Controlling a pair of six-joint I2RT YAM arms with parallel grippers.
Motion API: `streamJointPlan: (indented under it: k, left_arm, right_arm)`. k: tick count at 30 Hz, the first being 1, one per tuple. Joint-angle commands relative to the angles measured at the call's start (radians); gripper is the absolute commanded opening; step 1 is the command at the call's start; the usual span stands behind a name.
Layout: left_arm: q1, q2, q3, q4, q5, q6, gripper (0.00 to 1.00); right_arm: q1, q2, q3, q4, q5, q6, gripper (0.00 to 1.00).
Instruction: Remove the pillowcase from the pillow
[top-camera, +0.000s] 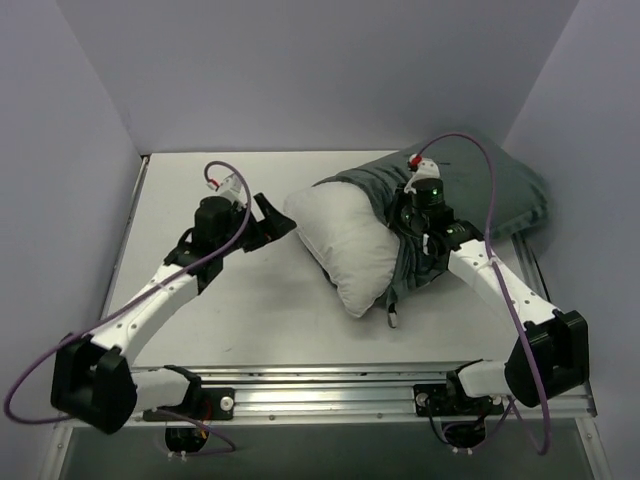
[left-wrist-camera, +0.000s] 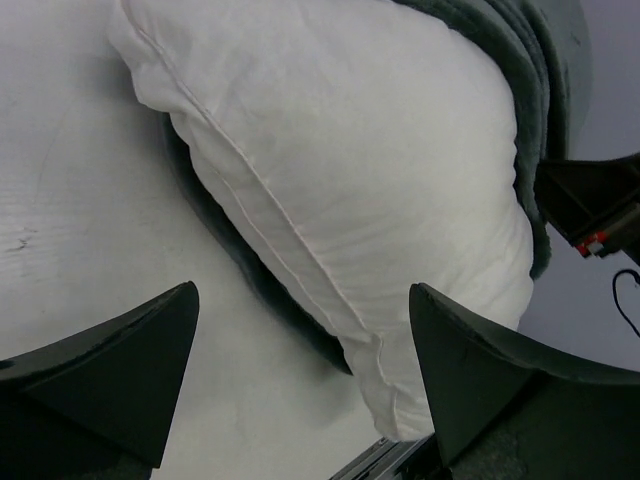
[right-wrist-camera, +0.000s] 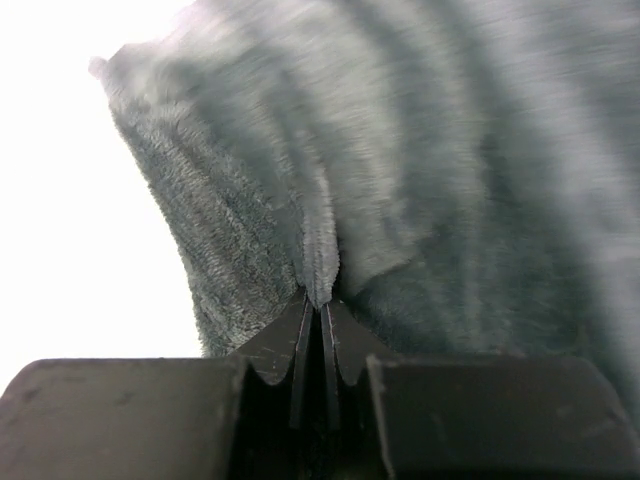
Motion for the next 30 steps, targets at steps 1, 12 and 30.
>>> streamJointPlan:
  k: [1, 12, 30]
  left_arm:
    - [-0.021, 0.167, 0.097, 0.236, 0.001, -0.066, 0.94]
    - [-0.047, 0.576, 0.245, 0.495, 0.062, -0.242, 0.94]
    - [-0.058, 0.394, 0.096, 0.493, 0.108, -0.071, 0.02]
  right_arm:
    - [0.096, 0.004, -0.022, -0.028, -0.071, -0.05, 0.0]
    - [0.202, 0.036, -0.048, 0.007, -0.002, -0.078, 0.0]
    - [0.259, -0.016, 0.04, -0.157, 0.084, -0.097, 0.09]
